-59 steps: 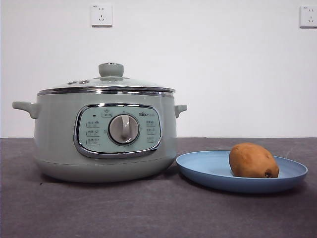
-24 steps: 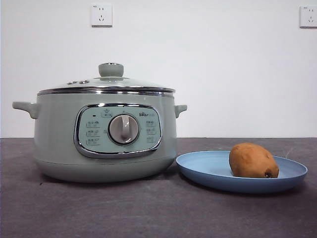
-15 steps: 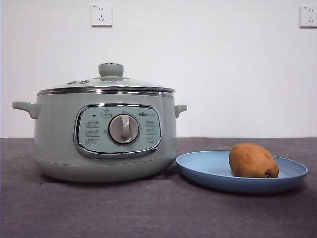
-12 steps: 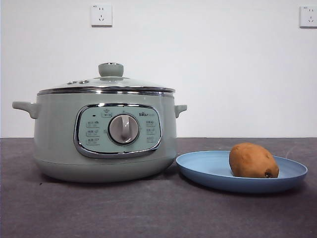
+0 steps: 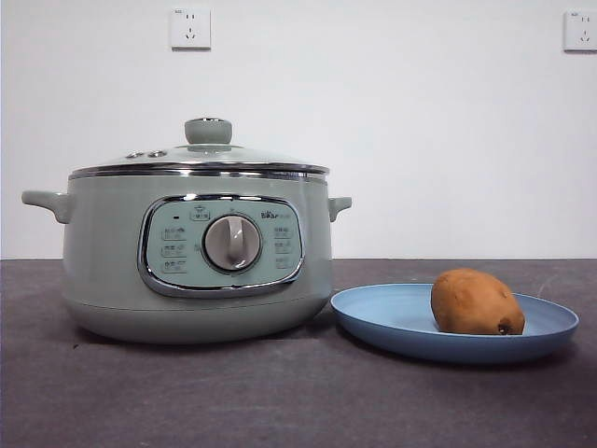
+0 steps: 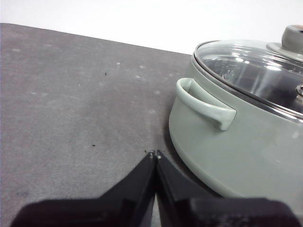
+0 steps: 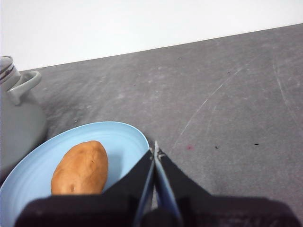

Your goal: Take the potato out from the steamer,put the potato on the plate,close the lid

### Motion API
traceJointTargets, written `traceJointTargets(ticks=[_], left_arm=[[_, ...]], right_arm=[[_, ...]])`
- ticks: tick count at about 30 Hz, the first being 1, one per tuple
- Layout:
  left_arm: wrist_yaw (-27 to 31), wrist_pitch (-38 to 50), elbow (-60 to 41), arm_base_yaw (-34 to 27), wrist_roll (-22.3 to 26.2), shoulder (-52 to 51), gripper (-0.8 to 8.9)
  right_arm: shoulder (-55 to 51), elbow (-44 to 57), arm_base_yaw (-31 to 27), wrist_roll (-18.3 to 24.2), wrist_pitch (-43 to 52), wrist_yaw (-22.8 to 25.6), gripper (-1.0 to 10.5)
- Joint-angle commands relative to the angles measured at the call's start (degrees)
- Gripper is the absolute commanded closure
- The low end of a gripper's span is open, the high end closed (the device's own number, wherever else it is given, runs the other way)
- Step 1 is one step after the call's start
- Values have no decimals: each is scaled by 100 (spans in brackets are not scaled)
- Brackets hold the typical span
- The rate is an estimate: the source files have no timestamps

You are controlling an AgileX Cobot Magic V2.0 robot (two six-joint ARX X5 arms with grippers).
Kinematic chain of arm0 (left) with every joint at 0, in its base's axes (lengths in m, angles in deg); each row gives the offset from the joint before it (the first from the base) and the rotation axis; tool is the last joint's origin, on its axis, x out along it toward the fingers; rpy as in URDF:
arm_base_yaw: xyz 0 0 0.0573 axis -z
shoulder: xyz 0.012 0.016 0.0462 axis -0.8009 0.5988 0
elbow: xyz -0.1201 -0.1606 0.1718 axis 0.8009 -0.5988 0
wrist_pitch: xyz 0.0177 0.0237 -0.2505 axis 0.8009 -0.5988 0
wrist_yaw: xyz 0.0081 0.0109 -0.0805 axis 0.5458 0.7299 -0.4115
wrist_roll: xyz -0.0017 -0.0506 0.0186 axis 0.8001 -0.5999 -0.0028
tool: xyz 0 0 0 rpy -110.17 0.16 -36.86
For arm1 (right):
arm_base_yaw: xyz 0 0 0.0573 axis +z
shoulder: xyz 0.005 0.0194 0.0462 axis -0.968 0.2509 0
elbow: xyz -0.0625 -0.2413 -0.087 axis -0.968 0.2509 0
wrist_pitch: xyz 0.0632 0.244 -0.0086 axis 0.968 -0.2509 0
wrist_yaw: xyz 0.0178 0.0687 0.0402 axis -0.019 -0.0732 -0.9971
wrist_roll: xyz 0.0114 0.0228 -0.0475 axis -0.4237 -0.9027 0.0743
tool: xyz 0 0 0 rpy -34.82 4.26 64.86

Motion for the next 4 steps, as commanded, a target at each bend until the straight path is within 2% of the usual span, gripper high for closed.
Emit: traceJointTargets(ticks=[1,4], left_arm=[[2,26,-81,-13,7,-15,817],[2,26,-81,-13,7,-15,817]], right_arm=[[2,68,2,7,-42,20,947],[2,68,2,7,-44,17,947]])
